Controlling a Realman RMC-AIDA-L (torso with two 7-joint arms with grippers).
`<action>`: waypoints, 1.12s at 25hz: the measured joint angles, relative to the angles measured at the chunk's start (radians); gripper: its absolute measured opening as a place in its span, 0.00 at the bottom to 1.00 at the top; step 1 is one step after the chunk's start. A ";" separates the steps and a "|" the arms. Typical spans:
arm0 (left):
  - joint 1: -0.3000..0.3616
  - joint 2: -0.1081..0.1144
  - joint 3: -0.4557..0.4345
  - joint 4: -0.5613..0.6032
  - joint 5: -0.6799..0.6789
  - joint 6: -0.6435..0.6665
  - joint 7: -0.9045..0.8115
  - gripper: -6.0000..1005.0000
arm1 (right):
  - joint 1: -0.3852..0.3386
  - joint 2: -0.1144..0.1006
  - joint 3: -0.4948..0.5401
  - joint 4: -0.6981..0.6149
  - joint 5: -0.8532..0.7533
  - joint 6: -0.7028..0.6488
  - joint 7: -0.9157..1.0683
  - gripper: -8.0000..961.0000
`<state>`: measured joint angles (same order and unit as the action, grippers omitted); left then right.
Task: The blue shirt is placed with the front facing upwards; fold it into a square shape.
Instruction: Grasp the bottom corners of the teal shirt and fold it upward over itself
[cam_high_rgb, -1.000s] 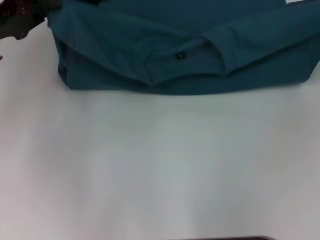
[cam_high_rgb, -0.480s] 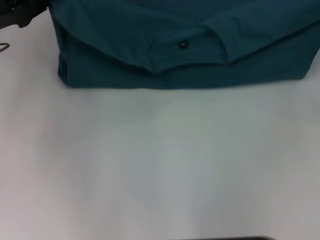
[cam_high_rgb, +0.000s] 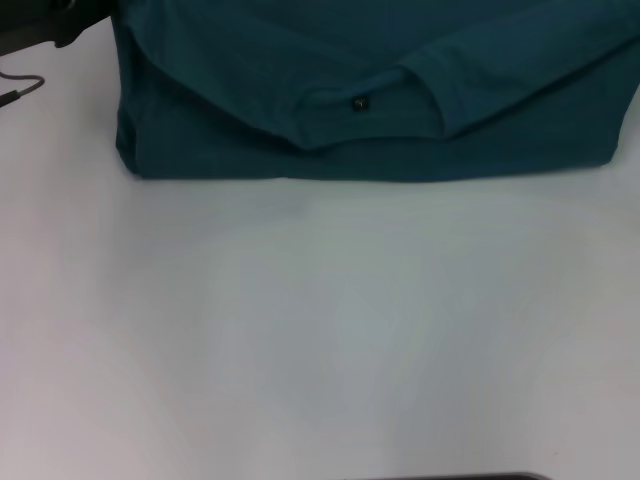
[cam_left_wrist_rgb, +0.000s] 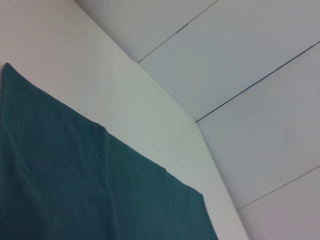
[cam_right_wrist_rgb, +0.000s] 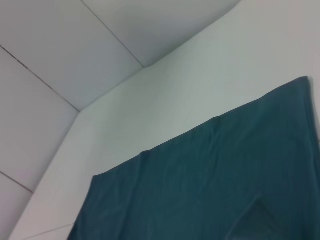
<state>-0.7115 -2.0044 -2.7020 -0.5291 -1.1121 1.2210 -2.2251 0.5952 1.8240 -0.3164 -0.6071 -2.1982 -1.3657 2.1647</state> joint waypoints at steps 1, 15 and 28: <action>-0.005 0.001 0.007 0.002 0.000 -0.009 0.001 0.06 | 0.003 0.000 -0.004 0.000 0.000 0.007 0.000 0.01; -0.056 -0.012 0.093 0.009 0.002 -0.152 0.029 0.08 | 0.066 0.000 -0.101 0.054 -0.005 0.102 0.015 0.01; -0.071 -0.024 0.167 -0.005 0.008 -0.221 0.015 0.27 | 0.093 0.001 -0.212 0.061 -0.008 0.163 0.095 0.20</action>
<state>-0.7821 -2.0283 -2.5352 -0.5345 -1.1037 0.9999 -2.2101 0.6880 1.8247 -0.5284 -0.5461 -2.2060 -1.2030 2.2596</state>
